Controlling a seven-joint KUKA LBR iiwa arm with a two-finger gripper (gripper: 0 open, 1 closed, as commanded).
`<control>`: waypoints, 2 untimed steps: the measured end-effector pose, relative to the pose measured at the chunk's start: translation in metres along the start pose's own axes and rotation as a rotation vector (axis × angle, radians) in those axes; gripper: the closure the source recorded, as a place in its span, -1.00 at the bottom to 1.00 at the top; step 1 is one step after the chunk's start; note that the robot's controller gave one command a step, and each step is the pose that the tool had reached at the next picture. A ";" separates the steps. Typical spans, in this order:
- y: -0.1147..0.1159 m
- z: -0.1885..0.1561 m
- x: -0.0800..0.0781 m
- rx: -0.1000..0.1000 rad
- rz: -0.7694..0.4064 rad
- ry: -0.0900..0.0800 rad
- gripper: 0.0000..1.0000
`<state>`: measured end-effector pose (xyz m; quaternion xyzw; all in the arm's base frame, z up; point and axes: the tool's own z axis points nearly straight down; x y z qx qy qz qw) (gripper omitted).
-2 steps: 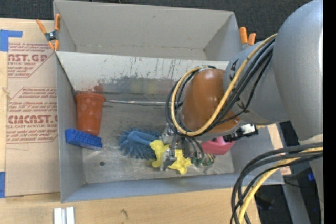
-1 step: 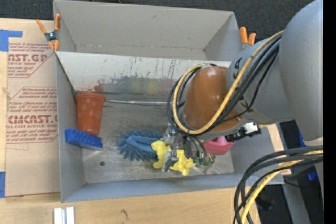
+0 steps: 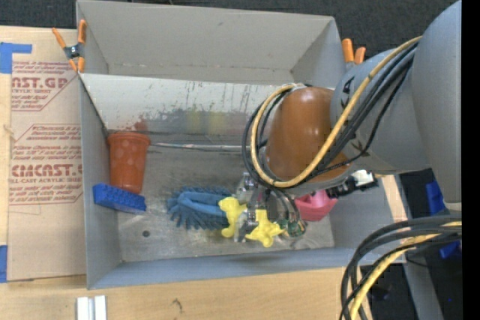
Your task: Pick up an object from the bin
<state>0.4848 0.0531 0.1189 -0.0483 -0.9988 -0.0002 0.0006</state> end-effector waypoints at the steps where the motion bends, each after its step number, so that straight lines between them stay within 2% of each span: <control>1: 0.000 -0.013 -0.001 -0.001 0.000 -0.003 1.00; 2: 0.000 -0.019 -0.001 -0.001 0.000 -0.005 1.00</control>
Offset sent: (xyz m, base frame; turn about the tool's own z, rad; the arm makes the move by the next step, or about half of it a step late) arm 0.0000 -0.0001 0.0265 0.0000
